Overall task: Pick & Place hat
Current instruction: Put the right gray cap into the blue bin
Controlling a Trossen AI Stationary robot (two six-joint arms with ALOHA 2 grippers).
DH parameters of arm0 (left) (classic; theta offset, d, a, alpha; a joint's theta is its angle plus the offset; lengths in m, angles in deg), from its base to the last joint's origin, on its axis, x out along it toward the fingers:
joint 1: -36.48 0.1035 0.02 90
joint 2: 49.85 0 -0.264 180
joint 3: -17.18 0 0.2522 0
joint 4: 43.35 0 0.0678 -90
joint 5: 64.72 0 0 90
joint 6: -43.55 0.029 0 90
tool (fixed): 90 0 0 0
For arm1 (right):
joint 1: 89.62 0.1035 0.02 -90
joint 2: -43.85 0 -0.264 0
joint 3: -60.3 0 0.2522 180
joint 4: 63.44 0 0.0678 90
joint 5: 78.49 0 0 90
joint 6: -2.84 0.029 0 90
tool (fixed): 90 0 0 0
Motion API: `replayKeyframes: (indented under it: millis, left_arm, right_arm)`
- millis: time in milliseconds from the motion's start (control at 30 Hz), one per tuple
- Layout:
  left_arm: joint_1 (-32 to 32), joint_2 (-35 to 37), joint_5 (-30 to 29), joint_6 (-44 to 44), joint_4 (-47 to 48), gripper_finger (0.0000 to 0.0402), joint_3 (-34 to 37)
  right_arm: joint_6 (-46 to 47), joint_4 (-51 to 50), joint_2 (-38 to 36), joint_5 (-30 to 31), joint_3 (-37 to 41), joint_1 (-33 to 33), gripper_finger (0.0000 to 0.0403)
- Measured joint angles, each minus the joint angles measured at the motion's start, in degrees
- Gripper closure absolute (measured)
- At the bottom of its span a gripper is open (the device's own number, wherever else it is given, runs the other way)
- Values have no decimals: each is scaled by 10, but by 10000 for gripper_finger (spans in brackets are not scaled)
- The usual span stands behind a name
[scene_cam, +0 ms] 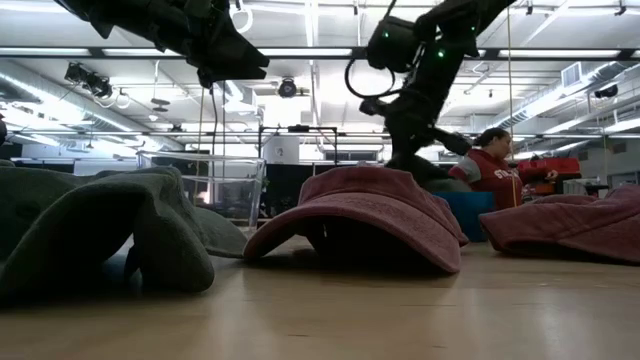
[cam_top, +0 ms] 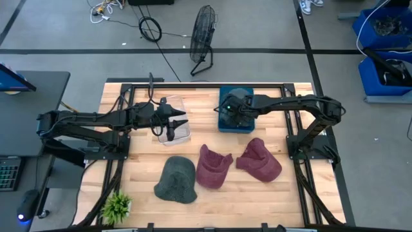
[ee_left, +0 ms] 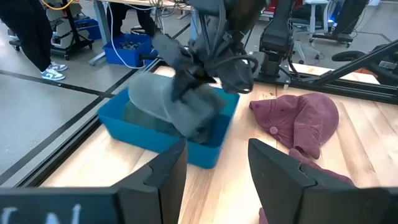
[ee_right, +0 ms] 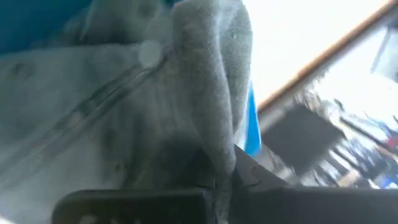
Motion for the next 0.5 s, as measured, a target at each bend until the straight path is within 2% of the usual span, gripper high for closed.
replayKeyframes:
  millis: [67,133,367,500]
  left_arm:
    - [0,0,0,-4,0,225,0]
    - [0,0,0,-8,0,225,0]
    - [0,0,0,-9,0,225,0]
    - [0,0,0,-10,0,225,0]
  right_arm:
    - [5,7,0,-54,14,-3,396]
    - [13,27,0,-75,31,-5,394]
    - [98,76,0,-85,58,-9,352]
    - [106,107,0,-83,58,-18,319]
